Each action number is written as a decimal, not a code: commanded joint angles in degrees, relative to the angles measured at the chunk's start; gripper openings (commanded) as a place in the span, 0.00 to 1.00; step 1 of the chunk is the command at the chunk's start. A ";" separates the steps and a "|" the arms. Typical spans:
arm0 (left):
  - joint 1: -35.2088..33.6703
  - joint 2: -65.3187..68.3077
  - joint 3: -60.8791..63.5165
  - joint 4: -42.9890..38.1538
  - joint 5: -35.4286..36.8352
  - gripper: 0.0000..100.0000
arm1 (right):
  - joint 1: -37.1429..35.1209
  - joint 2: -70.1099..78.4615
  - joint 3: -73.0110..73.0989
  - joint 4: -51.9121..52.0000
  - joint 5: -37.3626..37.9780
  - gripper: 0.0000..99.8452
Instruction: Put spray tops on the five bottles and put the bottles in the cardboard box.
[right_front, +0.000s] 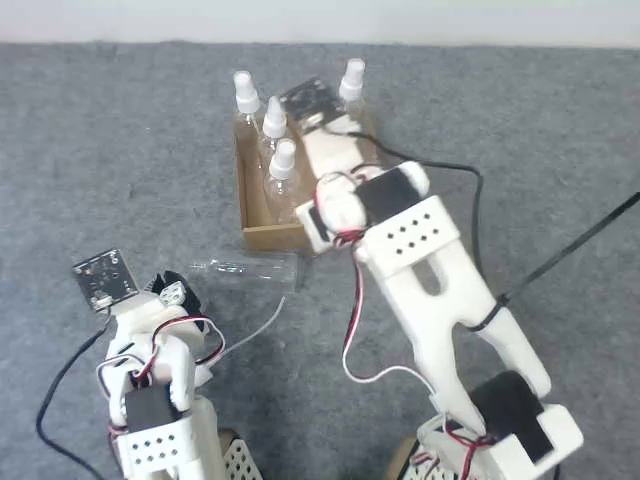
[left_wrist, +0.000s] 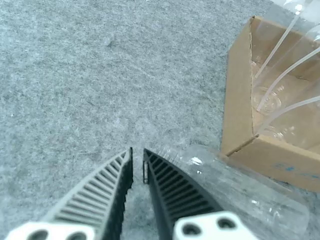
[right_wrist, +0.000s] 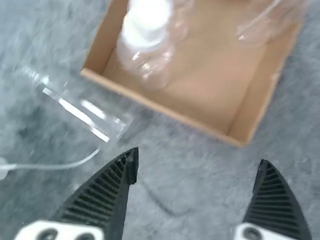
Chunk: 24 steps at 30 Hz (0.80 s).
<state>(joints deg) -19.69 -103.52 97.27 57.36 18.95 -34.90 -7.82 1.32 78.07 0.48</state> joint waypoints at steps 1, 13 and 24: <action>-0.09 -0.97 -0.75 -1.23 -0.09 0.03 | -4.53 -4.18 -3.43 1.98 0.00 0.22; -0.18 -0.88 -0.75 -1.05 -0.26 0.03 | -14.90 -2.33 1.14 -0.31 5.36 0.17; -0.18 -0.88 -0.75 -0.97 -0.26 0.03 | -16.31 0.48 12.84 -15.34 16.44 0.23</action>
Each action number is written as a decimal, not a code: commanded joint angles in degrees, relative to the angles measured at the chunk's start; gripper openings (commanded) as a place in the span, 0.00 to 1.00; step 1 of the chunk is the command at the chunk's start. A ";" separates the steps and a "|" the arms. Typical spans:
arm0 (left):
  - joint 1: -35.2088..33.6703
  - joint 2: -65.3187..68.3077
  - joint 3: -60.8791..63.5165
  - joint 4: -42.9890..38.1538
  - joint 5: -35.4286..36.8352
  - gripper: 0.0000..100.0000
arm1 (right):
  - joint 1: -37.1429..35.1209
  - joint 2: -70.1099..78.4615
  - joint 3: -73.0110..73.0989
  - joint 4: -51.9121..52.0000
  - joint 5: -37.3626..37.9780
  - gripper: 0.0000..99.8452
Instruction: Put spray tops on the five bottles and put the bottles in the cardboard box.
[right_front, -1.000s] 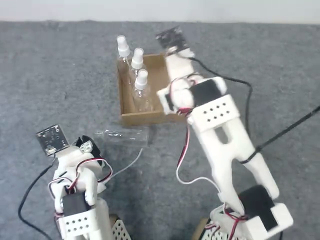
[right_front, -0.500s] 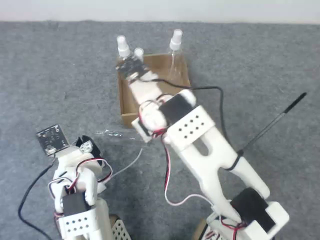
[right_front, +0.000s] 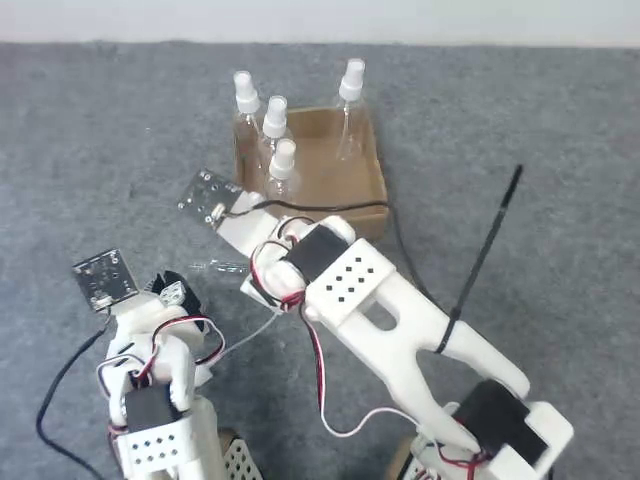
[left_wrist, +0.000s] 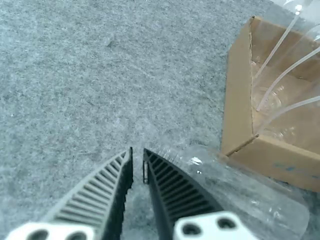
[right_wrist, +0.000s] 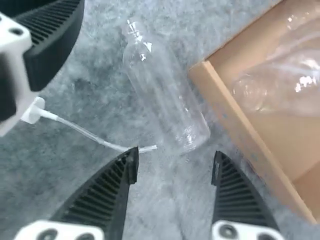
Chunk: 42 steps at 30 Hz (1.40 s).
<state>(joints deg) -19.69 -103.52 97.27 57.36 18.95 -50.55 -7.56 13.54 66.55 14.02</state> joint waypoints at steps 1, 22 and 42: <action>-0.18 -0.88 -0.75 -0.97 -0.26 0.03 | -0.66 0.92 0.70 -3.91 3.60 0.26; -0.18 -0.88 -0.75 -0.88 -0.26 0.03 | -2.59 17.80 0.62 -14.90 8.79 0.31; -0.18 -0.88 -0.75 -0.88 -0.26 0.03 | 1.89 15.69 0.53 -12.53 8.79 0.12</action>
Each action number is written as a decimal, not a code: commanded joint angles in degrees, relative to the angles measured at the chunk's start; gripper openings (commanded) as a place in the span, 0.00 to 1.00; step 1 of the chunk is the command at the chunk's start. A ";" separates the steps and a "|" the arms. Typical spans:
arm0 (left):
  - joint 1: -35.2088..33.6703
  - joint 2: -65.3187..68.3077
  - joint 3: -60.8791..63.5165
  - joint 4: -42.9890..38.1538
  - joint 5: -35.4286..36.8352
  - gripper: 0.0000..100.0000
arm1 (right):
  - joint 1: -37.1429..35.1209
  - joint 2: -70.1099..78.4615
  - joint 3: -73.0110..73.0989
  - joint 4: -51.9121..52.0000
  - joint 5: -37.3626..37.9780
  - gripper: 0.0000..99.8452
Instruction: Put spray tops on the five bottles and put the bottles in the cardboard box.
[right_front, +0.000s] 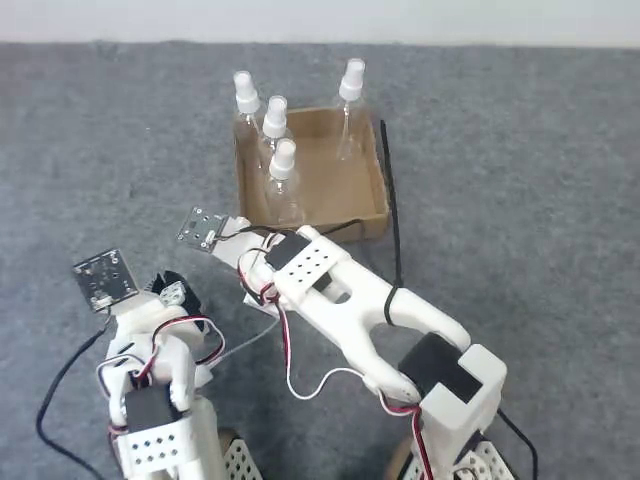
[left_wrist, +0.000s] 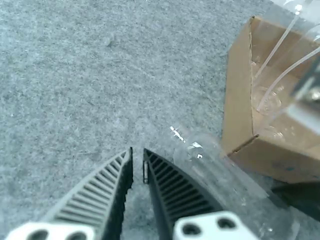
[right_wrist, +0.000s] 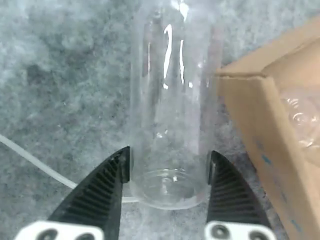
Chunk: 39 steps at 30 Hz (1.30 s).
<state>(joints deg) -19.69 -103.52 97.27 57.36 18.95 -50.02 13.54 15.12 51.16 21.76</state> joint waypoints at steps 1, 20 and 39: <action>-0.18 -0.88 -0.75 -0.88 -0.26 0.03 | 1.63 -6.90 -1.05 4.00 1.05 0.12; -0.18 -0.88 -0.75 -0.88 -0.18 0.03 | 5.76 -19.82 -0.97 24.84 1.05 0.12; -0.09 -0.88 -0.75 -0.88 -0.18 0.03 | 13.76 -24.66 -0.53 41.10 0.97 0.12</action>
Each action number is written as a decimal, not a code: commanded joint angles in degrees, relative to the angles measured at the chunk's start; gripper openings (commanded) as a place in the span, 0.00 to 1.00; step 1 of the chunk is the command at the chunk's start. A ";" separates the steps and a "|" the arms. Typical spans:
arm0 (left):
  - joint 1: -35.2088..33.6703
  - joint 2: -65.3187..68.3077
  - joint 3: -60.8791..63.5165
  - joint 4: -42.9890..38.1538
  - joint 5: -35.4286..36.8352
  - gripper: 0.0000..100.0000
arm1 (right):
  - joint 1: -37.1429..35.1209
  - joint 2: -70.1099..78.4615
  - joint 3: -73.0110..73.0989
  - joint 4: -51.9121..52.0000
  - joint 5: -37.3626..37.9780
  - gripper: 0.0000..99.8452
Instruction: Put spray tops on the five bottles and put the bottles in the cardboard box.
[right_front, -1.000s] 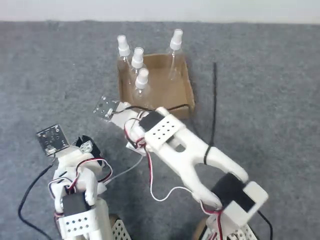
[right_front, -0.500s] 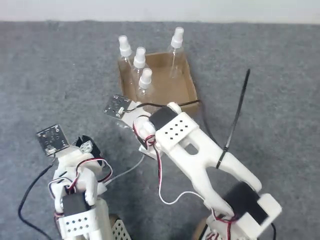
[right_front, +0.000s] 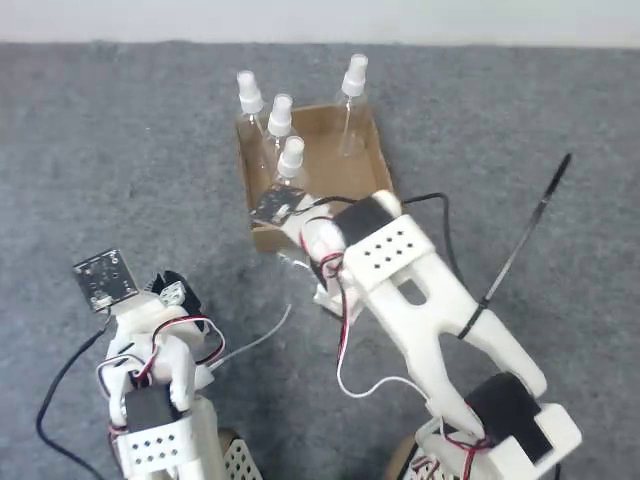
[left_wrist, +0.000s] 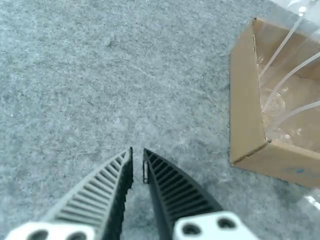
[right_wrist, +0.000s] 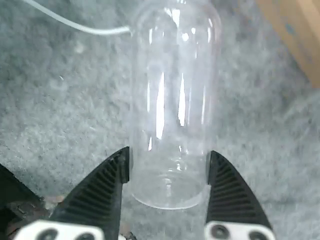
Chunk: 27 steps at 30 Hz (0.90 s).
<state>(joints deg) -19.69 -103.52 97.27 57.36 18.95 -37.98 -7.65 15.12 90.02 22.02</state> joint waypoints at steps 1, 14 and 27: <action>-0.09 -0.88 -0.75 -0.88 -0.18 0.03 | 1.71 -3.38 -0.53 2.86 0.70 0.12; -0.09 -0.88 -0.75 -0.88 -0.26 0.03 | 1.63 -3.38 9.23 -0.84 0.70 0.14; -0.09 -0.88 -0.75 -0.88 -0.26 0.03 | 1.36 -3.56 8.79 -1.27 0.35 0.33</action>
<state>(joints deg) -19.69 -103.52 97.27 57.36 18.95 -37.19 -7.65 24.97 89.76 22.02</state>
